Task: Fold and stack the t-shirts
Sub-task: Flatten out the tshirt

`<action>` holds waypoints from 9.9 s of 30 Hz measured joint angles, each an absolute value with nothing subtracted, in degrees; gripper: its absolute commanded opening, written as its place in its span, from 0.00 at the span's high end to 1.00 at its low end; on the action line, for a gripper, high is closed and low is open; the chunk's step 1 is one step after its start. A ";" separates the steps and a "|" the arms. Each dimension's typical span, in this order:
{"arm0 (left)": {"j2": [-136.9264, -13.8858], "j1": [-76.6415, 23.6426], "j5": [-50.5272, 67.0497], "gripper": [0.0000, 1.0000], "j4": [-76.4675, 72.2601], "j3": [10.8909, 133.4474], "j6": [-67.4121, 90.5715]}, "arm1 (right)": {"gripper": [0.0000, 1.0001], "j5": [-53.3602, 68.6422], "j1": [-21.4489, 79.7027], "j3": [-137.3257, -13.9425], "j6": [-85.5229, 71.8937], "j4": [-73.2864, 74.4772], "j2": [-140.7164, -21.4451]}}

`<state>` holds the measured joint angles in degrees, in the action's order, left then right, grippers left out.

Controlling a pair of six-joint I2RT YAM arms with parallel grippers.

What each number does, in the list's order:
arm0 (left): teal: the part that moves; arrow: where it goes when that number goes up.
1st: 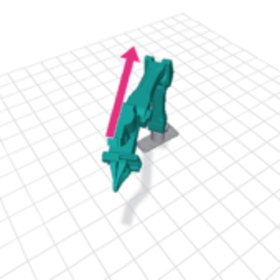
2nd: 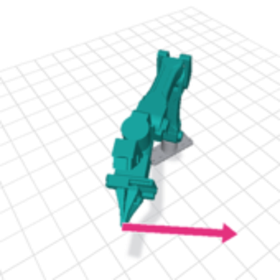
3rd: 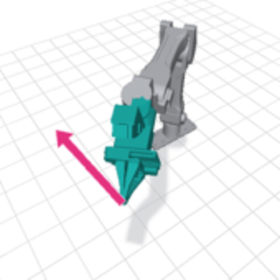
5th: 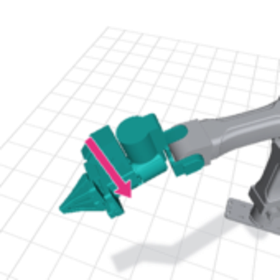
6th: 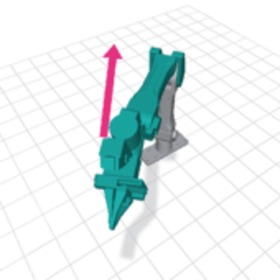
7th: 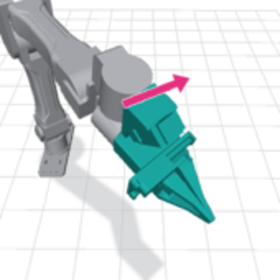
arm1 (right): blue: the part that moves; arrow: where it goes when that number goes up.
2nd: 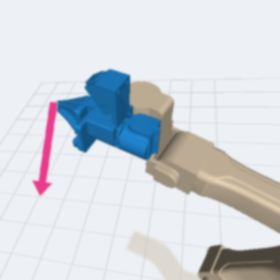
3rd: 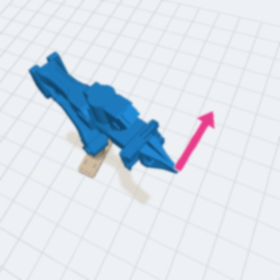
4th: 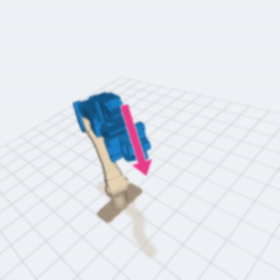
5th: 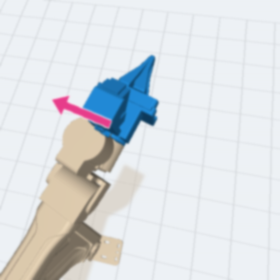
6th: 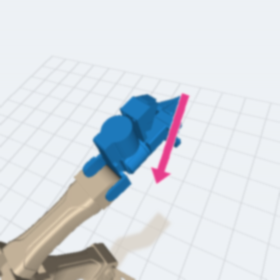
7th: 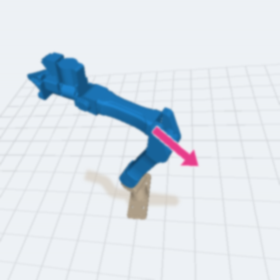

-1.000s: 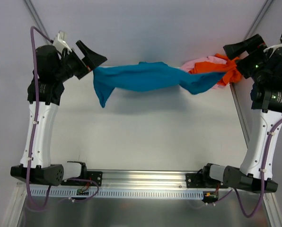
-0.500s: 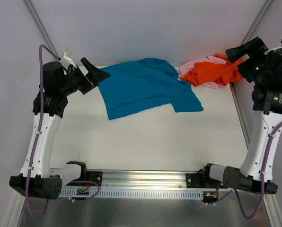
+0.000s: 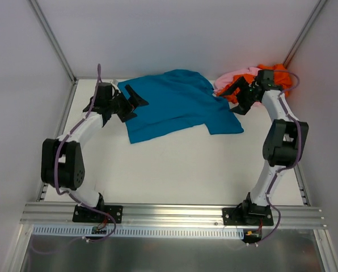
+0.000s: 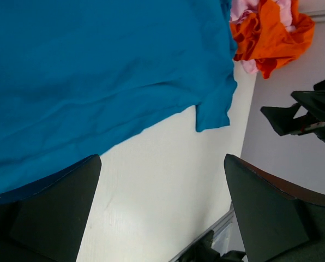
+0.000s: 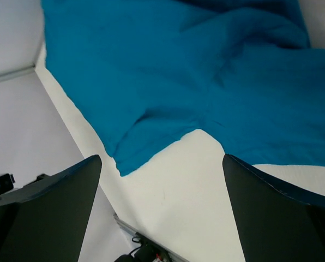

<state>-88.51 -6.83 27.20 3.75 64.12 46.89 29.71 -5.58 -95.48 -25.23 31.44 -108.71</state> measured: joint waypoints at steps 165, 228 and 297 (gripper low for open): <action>-96.05 -12.03 23.42 0.01 -4.64 47.79 35.97 | 0.01 20.12 6.83 -67.59 -17.43 31.38 -105.62; -91.39 -12.05 22.52 0.01 17.89 80.55 32.27 | 0.06 33.56 -0.84 -125.05 -28.45 30.17 -143.85; -99.90 -6.94 6.76 0.01 16.67 74.19 26.11 | 1.00 32.14 -4.89 -122.89 -26.94 32.01 -139.55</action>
<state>-99.90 -6.94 6.76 16.67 74.19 26.11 32.14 -4.89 -122.89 -26.94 32.01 -139.55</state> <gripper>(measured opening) 0.987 0.012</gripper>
